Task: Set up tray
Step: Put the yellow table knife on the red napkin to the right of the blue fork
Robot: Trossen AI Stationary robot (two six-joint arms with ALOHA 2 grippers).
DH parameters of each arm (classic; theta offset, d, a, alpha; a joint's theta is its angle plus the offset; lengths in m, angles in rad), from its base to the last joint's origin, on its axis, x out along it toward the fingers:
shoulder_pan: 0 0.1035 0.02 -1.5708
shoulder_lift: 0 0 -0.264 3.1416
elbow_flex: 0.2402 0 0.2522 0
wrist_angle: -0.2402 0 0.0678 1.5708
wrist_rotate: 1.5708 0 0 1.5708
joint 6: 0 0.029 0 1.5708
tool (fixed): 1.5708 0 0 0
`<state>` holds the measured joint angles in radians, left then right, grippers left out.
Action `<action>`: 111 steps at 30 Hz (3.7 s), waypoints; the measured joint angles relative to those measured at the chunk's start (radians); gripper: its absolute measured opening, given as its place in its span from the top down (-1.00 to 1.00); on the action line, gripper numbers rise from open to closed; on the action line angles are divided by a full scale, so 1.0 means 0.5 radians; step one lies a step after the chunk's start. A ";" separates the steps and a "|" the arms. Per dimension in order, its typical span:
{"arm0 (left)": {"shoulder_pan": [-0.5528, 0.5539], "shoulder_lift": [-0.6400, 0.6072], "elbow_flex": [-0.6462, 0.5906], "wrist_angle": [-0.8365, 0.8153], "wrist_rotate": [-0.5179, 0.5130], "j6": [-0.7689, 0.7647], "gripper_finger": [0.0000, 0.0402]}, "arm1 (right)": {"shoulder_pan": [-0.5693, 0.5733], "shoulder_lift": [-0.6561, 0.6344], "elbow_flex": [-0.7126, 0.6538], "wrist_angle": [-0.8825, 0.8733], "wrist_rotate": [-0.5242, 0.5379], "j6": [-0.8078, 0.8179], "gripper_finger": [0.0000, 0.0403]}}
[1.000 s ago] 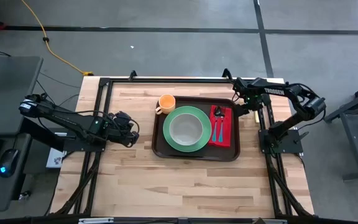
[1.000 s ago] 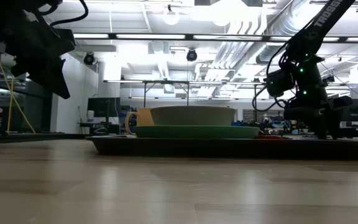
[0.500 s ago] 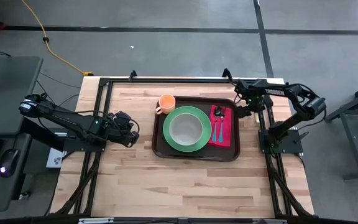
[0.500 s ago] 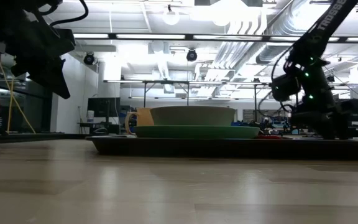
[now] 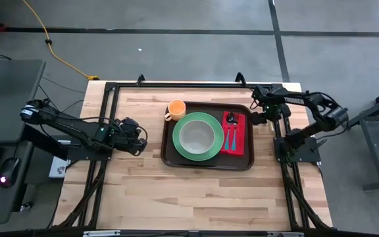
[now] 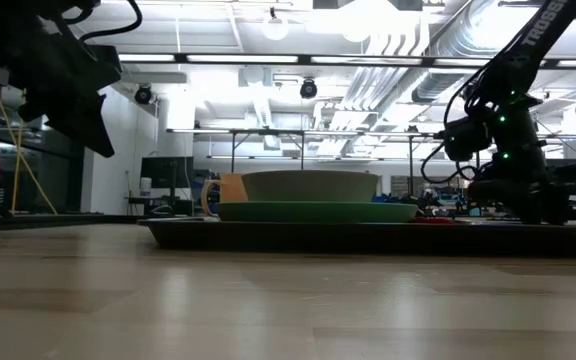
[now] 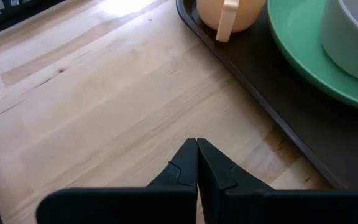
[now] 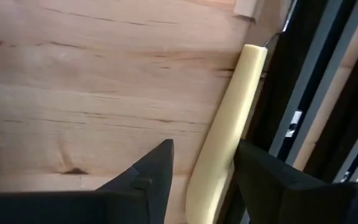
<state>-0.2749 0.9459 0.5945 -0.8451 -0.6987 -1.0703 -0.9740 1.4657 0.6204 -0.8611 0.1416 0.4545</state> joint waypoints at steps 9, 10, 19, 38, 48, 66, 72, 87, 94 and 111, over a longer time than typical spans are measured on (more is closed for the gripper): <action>0.000 0.000 0.000 0.010 -0.001 -0.007 0.85 | 0.001 -0.002 -0.001 0.029 -0.058 0.075 0.45; 0.000 0.000 0.000 0.010 -0.002 -0.007 0.85 | 0.001 -0.002 0.000 0.033 -0.063 0.082 0.48; 0.000 0.000 0.000 0.011 -0.005 -0.009 0.85 | 0.006 -0.002 0.001 0.045 -0.089 0.087 0.84; 0.000 0.000 0.000 0.010 -0.004 0.013 0.85 | 0.044 -0.224 -0.008 -0.086 -0.322 0.402 0.93; 0.000 0.000 0.000 0.011 -0.003 0.140 0.85 | 0.056 -0.596 -0.004 -0.138 -0.485 0.644 0.94; 0.000 0.000 0.000 -0.004 -0.003 0.158 0.85 | 1.217 -0.987 0.001 0.229 -0.537 1.892 0.94; 0.000 0.000 0.000 -0.004 -0.036 0.157 0.85 | 1.511 -0.912 -0.009 0.286 -0.477 2.231 0.94; 0.000 0.000 0.000 -0.004 -0.098 0.158 0.85 | 1.679 -0.574 -0.203 0.889 -0.519 2.539 0.94; 0.000 0.000 0.000 -0.004 -0.098 0.158 0.85 | 1.616 -0.563 -0.203 0.857 -0.528 2.499 0.94; -0.001 0.000 0.000 -0.005 -0.110 0.158 0.85 | 1.483 -0.561 -0.202 0.821 -0.542 2.360 0.94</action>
<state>-0.2752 0.9459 0.5945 -0.8474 -0.7536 -0.9913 -0.2328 1.1851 0.5196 -0.4506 -0.1293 1.6343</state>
